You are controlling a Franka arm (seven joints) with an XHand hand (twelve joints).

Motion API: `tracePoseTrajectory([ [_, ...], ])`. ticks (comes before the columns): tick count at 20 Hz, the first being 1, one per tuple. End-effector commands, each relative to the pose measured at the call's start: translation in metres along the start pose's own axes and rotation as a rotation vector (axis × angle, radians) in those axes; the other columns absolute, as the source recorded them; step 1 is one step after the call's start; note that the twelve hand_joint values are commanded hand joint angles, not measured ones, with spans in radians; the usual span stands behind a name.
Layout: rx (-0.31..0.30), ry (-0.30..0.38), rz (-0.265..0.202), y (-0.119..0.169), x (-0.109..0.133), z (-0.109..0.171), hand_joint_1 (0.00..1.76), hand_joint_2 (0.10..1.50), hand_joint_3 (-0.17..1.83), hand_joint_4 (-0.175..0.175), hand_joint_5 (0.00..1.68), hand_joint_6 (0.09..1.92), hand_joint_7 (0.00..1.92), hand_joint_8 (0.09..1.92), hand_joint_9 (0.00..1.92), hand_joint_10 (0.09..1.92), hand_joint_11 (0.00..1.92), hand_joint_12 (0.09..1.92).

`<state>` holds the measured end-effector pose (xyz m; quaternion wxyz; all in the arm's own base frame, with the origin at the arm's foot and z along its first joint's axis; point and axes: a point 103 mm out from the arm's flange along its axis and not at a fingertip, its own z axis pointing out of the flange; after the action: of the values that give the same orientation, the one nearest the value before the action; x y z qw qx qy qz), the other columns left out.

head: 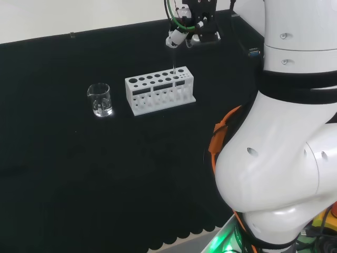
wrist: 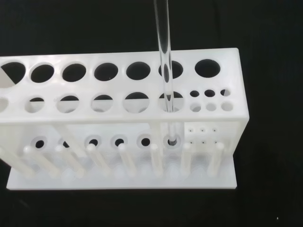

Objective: Take the glass rod from the white test tube rack.

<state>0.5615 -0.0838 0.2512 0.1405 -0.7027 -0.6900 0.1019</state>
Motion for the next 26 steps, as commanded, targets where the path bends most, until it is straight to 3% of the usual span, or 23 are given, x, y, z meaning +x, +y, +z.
tracePoseTrajectory([
  [1,-0.007,0.005,0.002,0.002,-0.002,0.0,0.73,1.0,0.55,-0.034,0.47,0.98,0.44,0.74,1.21,0.64,0.96,1.15],
  [19,-0.055,-0.003,-0.006,0.002,0.006,0.001,0.82,1.03,0.59,-0.061,0.56,1.05,0.52,0.76,1.36,0.55,1.23,0.97],
  [21,-0.079,-0.003,-0.011,0.001,0.006,0.0,0.9,1.17,0.29,-0.03,0.62,1.35,0.56,0.79,1.39,0.55,1.28,0.94],
  [22,-0.099,-0.003,-0.015,0.0,0.006,-0.001,0.93,1.23,0.17,-0.04,0.63,1.42,0.58,0.81,1.4,0.55,1.32,0.91],
  [24,-0.159,-0.001,-0.023,-0.002,0.007,-0.002,1.01,1.27,0.05,-0.113,0.67,1.44,0.67,0.87,1.42,0.56,1.41,0.83],
  [26,-0.234,-0.006,-0.033,-0.004,0.009,-0.004,1.06,1.26,0.01,-0.159,0.71,1.4,0.81,0.91,1.41,0.63,1.45,0.74],
])
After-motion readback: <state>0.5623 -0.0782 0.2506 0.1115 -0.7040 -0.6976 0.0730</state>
